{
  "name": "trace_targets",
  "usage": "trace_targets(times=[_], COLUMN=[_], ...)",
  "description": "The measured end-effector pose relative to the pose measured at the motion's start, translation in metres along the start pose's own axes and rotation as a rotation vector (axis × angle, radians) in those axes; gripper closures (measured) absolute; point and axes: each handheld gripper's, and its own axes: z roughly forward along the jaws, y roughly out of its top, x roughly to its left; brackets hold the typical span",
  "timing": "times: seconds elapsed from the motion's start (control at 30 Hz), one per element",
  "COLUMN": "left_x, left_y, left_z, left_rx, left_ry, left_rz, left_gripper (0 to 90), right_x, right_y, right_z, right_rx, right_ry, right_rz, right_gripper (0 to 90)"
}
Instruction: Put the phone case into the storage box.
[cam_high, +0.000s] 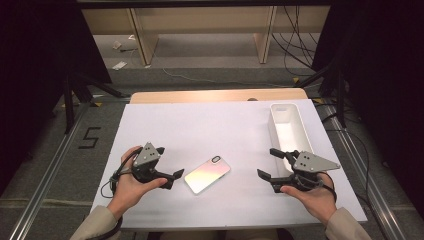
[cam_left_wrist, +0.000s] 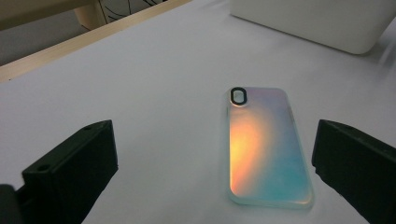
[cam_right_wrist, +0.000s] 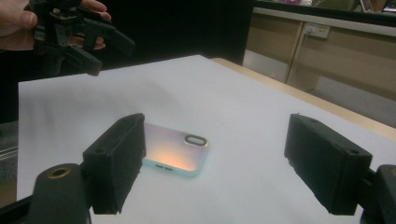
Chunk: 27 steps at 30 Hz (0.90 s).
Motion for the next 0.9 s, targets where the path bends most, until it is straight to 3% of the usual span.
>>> trace_targets(times=[0.37, 0.73, 0.9], left_x=[-0.001, -0.007, -0.014], left_y=[0.000, 0.000, 0.001], left_z=[0.001, 0.012, 0.022], left_rx=[0.017, 0.082, 0.146], left_ry=[-0.001, -0.021, -0.048], left_rz=[0.001, 0.017, 0.034], left_gripper=[0.0, 0.0, 0.0], right_x=[0.000, 0.000, 0.000], right_y=[0.000, 0.000, 0.000], right_z=[0.001, 0.002, 0.002], right_rx=[0.001, 0.002, 0.002], right_ry=[0.000, 0.001, 0.001], right_rz=[0.003, 0.007, 0.003], right_gripper=[21.4, 21.4, 21.4])
